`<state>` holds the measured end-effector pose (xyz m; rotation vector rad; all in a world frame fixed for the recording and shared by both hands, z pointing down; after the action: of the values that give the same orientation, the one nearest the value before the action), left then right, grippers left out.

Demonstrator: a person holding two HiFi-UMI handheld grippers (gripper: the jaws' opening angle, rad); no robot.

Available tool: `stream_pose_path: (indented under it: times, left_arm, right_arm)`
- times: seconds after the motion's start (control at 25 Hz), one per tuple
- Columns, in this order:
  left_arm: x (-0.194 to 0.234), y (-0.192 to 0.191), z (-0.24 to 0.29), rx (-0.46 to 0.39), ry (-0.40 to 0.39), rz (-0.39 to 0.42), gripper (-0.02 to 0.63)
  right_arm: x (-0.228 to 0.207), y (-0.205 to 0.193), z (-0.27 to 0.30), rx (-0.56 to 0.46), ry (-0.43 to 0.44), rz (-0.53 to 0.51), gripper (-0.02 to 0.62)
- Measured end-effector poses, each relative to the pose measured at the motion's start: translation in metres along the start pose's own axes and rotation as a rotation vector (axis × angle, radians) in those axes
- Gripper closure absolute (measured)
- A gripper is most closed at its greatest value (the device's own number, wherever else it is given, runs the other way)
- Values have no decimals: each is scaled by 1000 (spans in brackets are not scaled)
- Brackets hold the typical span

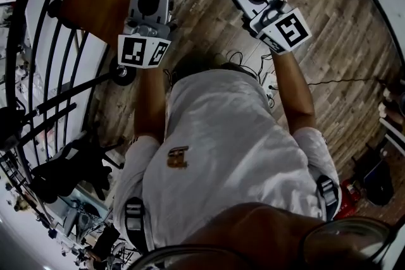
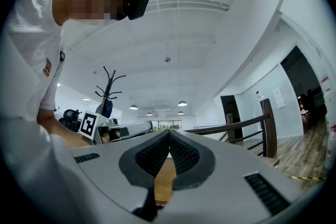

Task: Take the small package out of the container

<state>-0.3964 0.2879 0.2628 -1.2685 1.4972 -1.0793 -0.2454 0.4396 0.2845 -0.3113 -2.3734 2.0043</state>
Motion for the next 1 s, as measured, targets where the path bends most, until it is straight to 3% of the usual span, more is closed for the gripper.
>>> stream_pose_path:
  times: [0.48,1.0]
  left_arm:
    - [27,-13,39,-31,-1,2,588]
    - [134,-69,152,-27,36,17,588]
  right_arm:
    - [-38,-1,15,17,-20,-24,565]
    - [-172,-12,119,87,8,-51,565]
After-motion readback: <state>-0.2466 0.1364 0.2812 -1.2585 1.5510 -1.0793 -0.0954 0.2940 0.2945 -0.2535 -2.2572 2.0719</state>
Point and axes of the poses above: the fingertips, and each gripper's own axes: z forward along the fingers, x to its left, y out of its top, the point moved 8 cm from there along -z, backward along the fingers, and after that the axes turned 4 degrees about z, right-handed, at the moved point
